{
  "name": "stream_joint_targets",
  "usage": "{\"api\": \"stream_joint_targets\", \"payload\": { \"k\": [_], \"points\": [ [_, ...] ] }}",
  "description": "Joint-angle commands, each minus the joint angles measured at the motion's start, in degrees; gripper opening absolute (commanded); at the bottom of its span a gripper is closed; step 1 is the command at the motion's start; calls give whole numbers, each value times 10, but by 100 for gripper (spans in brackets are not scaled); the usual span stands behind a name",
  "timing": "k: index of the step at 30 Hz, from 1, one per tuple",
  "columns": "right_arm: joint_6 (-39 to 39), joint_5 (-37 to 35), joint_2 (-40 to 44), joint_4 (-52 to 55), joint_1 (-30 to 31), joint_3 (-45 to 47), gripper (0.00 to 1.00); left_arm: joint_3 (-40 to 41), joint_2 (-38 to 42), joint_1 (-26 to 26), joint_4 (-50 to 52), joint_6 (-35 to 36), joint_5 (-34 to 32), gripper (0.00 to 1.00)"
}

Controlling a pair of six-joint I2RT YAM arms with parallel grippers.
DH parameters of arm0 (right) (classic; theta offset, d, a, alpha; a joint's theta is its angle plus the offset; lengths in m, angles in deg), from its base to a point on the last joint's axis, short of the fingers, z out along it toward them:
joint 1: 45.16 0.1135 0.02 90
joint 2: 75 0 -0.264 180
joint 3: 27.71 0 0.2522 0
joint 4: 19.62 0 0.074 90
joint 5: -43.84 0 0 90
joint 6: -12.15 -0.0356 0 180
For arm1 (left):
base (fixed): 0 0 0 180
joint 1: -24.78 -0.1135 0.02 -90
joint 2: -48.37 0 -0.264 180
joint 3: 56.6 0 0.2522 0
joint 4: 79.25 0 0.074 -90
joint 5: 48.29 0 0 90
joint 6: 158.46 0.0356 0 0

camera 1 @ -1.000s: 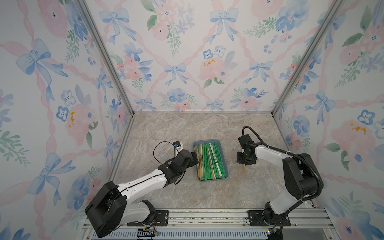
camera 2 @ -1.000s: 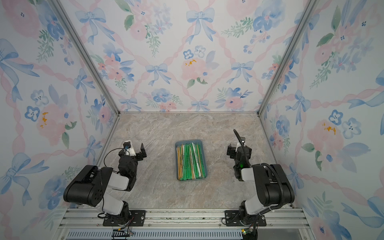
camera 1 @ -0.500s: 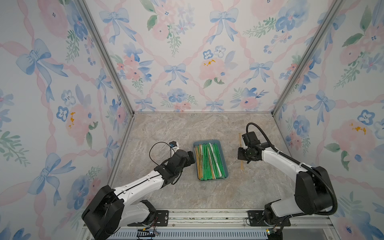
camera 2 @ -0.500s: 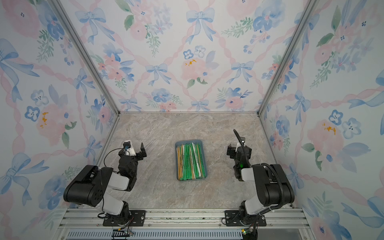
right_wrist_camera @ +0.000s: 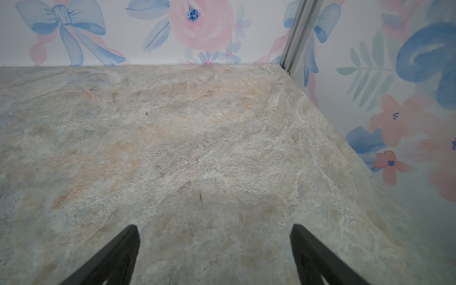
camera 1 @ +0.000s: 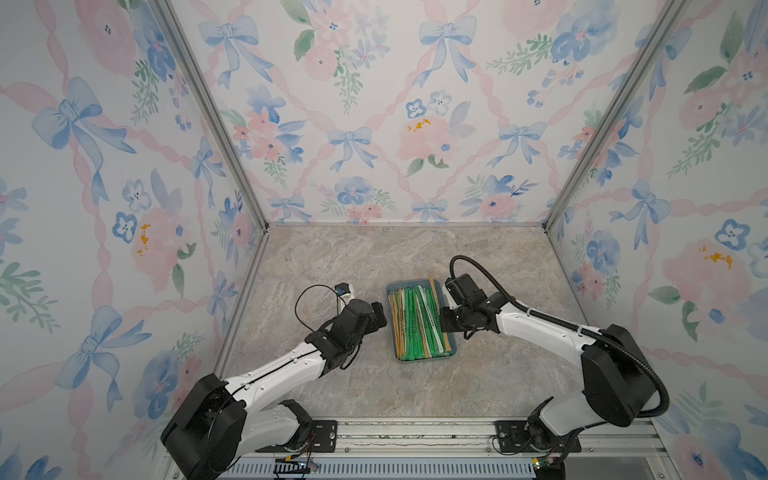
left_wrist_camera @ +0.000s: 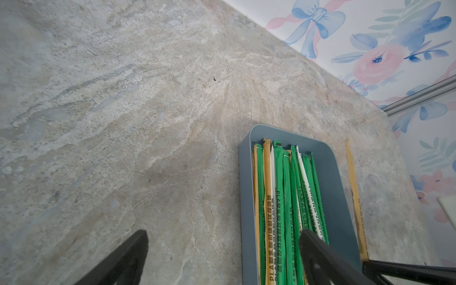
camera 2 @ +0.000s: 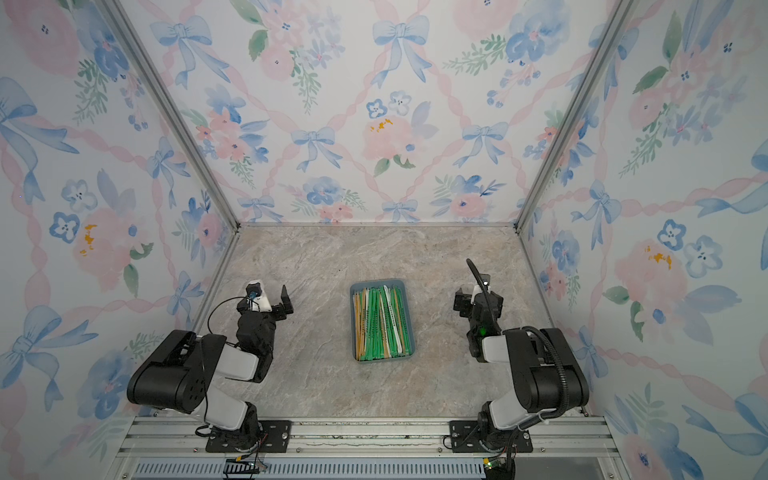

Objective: Put the straws into the storage box
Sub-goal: Place the straw in the storage box, then reset both arms

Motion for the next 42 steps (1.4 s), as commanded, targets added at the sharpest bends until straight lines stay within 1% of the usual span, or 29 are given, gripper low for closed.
{"api": "stream_joint_targets", "payload": {
  "k": [1, 2, 5, 7, 8, 9, 10, 11, 13, 15, 17, 18, 21, 23, 25, 26, 28, 30, 31, 33, 34, 35, 38, 40, 41, 42],
  "points": [
    [-9, -14, -3, 5, 2, -12, 13, 10, 16, -5, 6, 12, -2, 98],
    [-7, -17, -3, 7, 2, -14, 16, 11, 16, -6, 6, 11, -2, 98],
    [-3, -24, -6, 26, 2, -19, 28, 13, 17, -7, 7, 11, -2, 98],
    [1, -30, -2, 39, 3, -22, 32, 13, 16, -7, 7, 12, -3, 98],
    [4, -35, 1, 46, 2, -25, 36, 13, 16, -7, 8, 13, -2, 98],
    [7, -42, 7, 55, 3, -27, 44, 13, 16, -8, 8, 14, -2, 98],
    [12, -56, 15, 67, 2, -30, 49, 13, 17, -8, 8, 15, -3, 98],
    [17, -73, 26, 75, 2, -31, 52, 13, 17, -8, 8, 17, -3, 98],
    [36, -134, 63, 91, -1, -31, 60, 12, 20, -9, 9, 27, -6, 98],
    [65, -189, 108, 93, -20, -22, 67, 10, 26, -11, 16, 40, -16, 98],
    [105, -234, 162, 72, -57, 6, 73, 11, 34, -13, 23, 58, -34, 98],
    [130, -244, 197, 41, -88, 33, 75, 12, 39, -16, 27, 71, -42, 98],
    [192, -246, 294, -82, -196, 131, 82, 15, 51, -32, 40, 103, -54, 98],
    [219, -214, 339, -166, -259, 192, 86, 15, 61, -44, 46, 117, -61, 98],
    [210, -164, 361, -226, -312, 236, 87, 19, 70, -54, 47, 125, -74, 98],
    [206, -160, 362, -257, -328, 255, 88, 23, 75, -61, 46, 126, -84, 98],
    [210, -171, 352, -331, -338, 290, 88, 27, 79, -76, 45, 137, -96, 98],
    [239, -166, 322, -438, -339, 327, 89, 21, 75, -90, 44, 173, -108, 98],
    [246, -165, 301, -486, -340, 336, 89, 17, 70, -94, 44, 190, -124, 98],
    [255, -156, 238, -565, -343, 342, 90, 9, 53, -107, 35, 238, -174, 98],
    [258, -149, 203, -597, -344, 343, 96, 8, 44, -116, 23, 261, -188, 98],
    [258, -148, 163, -641, -345, 345, 98, 6, 32, -131, 4, 288, -193, 98],
    [252, -156, 52, -769, -340, 352, 97, 6, 3, -173, -56, 363, -166, 98],
    [262, -162, -11, -839, -330, 354, 97, 15, -8, -193, -110, 405, -150, 98],
    [271, -168, -14, -838, -321, 353, 97, 27, -11, -200, -148, 428, -143, 98],
    [274, -170, 4, -790, -318, 345, 97, 42, -14, -207, -192, 451, -137, 98]
  ]
}}
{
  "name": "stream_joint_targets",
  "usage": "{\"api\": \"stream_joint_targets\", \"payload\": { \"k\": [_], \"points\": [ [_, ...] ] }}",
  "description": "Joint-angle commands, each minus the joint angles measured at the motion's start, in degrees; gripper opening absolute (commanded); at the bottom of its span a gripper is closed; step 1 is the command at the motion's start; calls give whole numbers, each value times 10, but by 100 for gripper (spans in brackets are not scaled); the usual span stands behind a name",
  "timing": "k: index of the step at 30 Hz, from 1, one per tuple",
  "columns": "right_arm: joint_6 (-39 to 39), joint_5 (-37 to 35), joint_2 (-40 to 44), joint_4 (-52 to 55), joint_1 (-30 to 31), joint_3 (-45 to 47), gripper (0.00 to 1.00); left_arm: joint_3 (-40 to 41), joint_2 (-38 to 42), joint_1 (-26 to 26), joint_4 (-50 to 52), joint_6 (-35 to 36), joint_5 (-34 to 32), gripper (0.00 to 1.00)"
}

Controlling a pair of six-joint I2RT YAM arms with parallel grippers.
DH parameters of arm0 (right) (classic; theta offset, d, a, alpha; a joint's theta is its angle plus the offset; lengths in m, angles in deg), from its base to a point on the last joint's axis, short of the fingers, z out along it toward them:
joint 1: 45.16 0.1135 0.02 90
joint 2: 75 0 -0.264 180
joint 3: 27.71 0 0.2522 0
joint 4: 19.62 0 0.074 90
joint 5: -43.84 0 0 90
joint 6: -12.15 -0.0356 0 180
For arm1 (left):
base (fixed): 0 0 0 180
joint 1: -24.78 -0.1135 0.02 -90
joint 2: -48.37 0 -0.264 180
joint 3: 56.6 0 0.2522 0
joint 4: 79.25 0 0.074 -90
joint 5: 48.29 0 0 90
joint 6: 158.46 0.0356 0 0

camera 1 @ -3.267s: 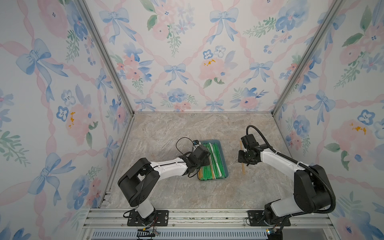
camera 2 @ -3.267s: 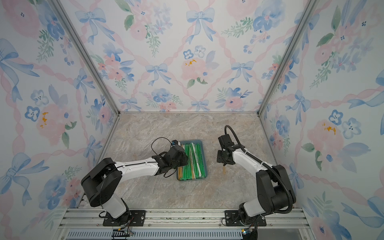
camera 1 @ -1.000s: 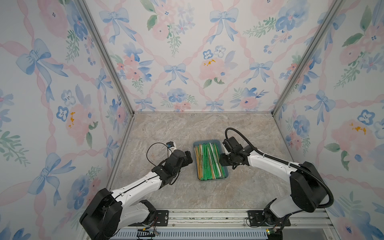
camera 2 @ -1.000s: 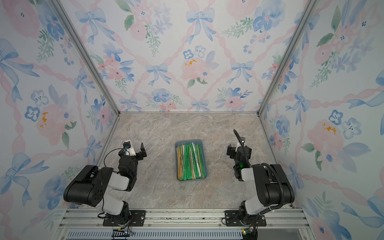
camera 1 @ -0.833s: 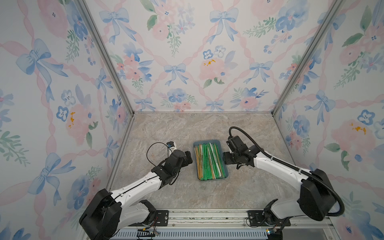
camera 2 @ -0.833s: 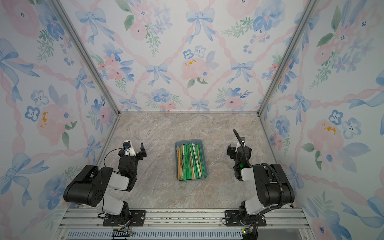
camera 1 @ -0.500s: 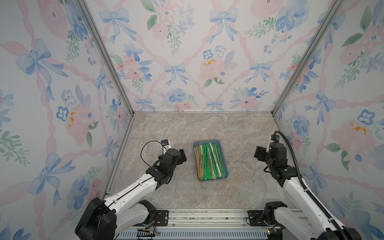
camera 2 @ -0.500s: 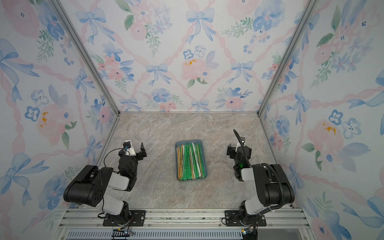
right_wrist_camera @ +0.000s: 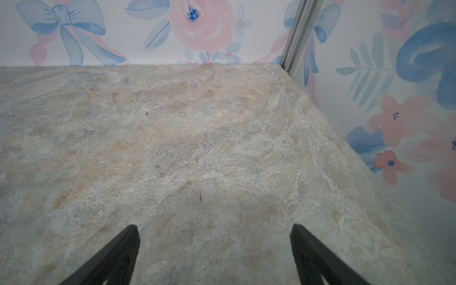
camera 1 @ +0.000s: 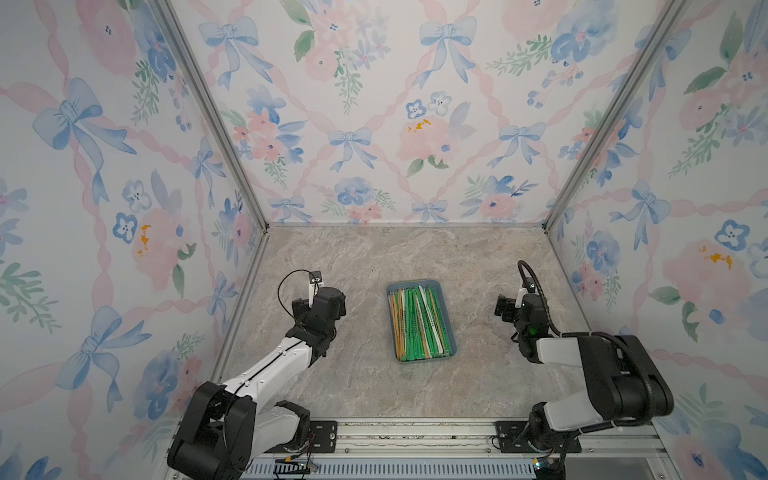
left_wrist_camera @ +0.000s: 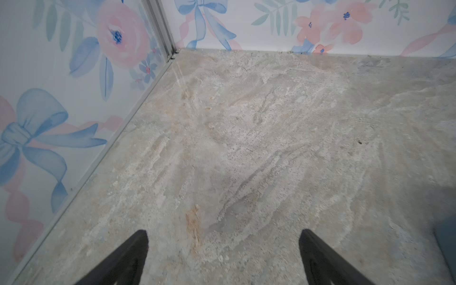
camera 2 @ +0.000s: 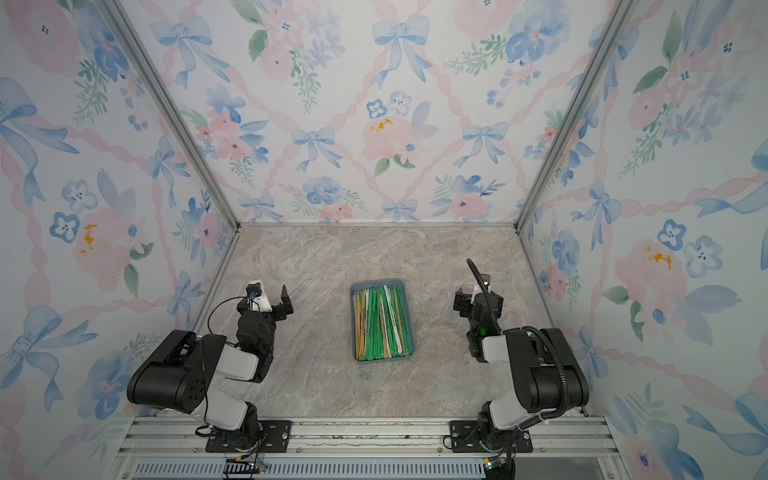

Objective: Put the straws into the storage box
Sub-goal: Reset both arms

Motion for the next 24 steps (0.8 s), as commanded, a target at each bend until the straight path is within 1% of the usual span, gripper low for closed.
{"api": "stream_joint_targets", "payload": {
  "k": [1, 3, 6, 8, 10, 12, 16, 18, 21, 24],
  "points": [
    [19, -7, 9, -85, 13, 0, 97, 36, -9, -22, -156, 118, 21, 98],
    [19, -9, -11, -134, 11, 9, 97, 64, -19, -42, -229, 135, 48, 98],
    [18, -1, -1, -89, 9, -6, 97, 113, -37, -78, -346, 130, 117, 98],
    [21, -1, -2, -83, 11, -11, 97, 143, -61, -97, -430, 126, 140, 98],
    [22, -2, -3, -84, 12, -10, 97, 158, -90, -110, -491, 127, 146, 98],
    [22, -2, -3, -83, 12, -11, 97, 160, -122, -122, -533, 119, 157, 98],
    [22, -2, -3, -83, 12, -11, 97, 153, -160, -130, -564, 117, 184, 98],
    [22, -2, -3, -83, 12, -11, 97, 172, -193, -133, -628, 120, 200, 98],
    [22, -2, -3, -83, 12, -11, 97, 202, -213, -133, -704, 115, 187, 98],
    [22, -2, -3, -83, 12, -11, 97, 202, -213, -134, -703, 115, 185, 98]
  ]
}}
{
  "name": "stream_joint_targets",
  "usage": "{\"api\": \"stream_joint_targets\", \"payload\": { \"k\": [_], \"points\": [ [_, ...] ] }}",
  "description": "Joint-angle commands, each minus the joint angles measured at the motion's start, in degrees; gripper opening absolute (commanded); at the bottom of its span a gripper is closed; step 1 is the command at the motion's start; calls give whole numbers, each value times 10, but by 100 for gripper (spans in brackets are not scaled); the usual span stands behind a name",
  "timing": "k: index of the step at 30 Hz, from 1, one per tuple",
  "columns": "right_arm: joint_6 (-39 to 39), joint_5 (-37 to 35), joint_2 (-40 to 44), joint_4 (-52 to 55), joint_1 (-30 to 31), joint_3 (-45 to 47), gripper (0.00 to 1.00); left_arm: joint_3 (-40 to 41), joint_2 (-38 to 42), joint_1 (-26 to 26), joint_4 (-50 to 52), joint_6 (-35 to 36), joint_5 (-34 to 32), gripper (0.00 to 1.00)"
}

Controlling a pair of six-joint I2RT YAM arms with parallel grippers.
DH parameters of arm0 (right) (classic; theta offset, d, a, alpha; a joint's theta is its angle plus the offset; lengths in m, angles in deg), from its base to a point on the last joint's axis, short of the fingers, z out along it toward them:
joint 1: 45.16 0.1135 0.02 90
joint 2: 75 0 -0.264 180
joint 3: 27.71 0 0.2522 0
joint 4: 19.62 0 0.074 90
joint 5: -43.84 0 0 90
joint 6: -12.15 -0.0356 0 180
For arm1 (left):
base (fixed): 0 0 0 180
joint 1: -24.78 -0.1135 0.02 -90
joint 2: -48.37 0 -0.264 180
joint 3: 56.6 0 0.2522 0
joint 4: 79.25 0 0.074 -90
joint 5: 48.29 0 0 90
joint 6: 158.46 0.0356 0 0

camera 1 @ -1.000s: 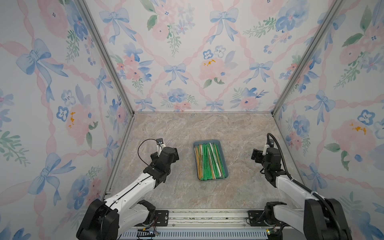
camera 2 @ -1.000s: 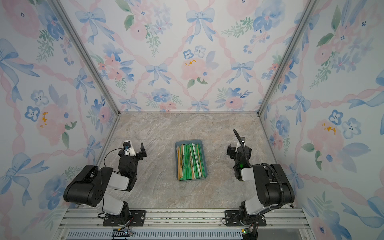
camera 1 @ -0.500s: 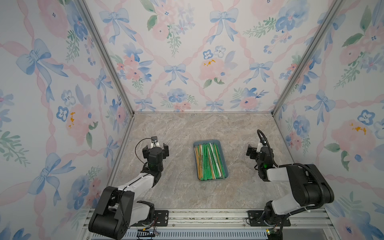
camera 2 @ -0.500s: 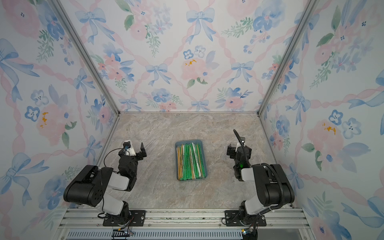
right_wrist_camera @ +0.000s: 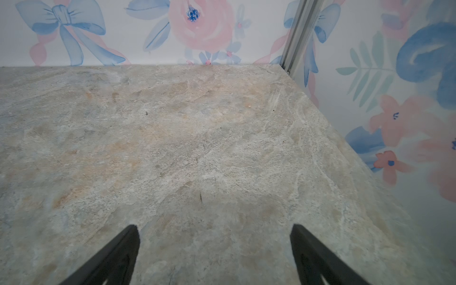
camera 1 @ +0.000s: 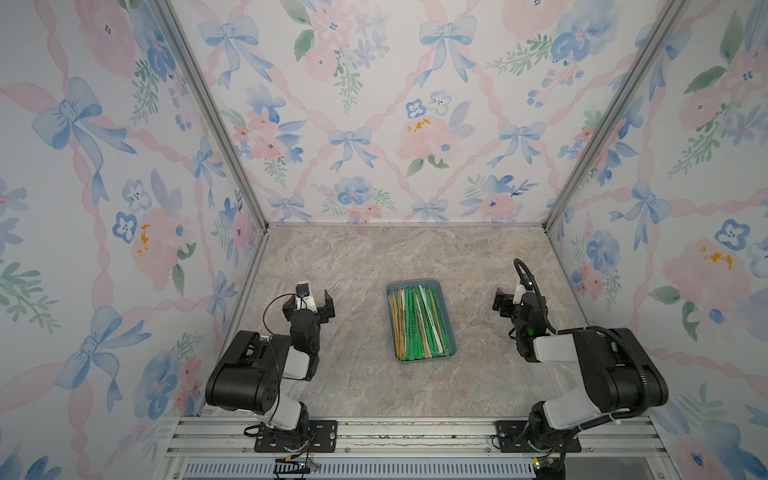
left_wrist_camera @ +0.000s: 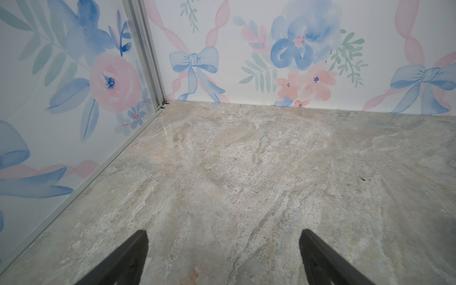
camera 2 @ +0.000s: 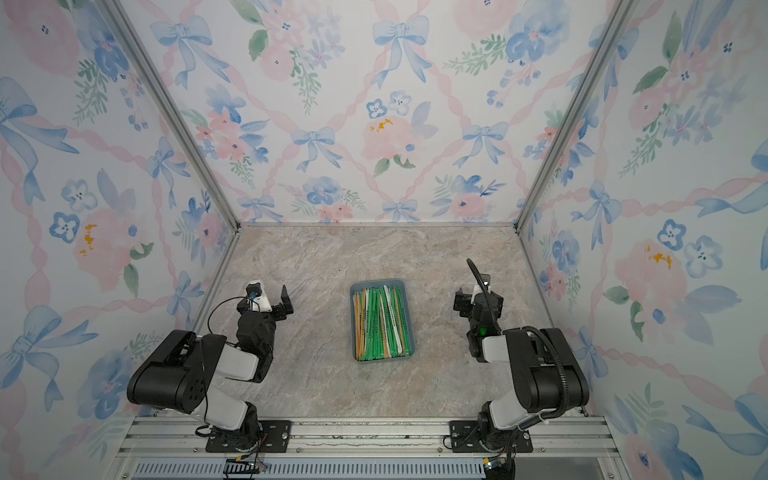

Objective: Put the straws into the storage box
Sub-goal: Reset both arms

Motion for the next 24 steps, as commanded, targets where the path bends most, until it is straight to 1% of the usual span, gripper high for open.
{"api": "stream_joint_targets", "payload": {
  "k": [1, 4, 6, 8, 11, 24],
  "points": [
    [6, -3, 1, -17, 4, -9, 97, 5, -4, -5, -70, 2, 9, 98],
    [7, -3, 2, -17, 4, -9, 97, 6, -4, -4, -70, 1, -2, 98],
    [7, -4, 2, -17, 5, -9, 97, 7, -4, 2, -70, -1, -27, 98],
    [7, -4, 2, -17, 5, -9, 97, 6, -3, 6, -70, 2, -34, 98],
    [9, -5, 1, -17, 7, -10, 97, 3, -6, 9, -70, 11, -20, 98],
    [11, -8, 1, -17, 8, -10, 97, 2, -6, 9, -69, 12, -19, 98]
  ]
}}
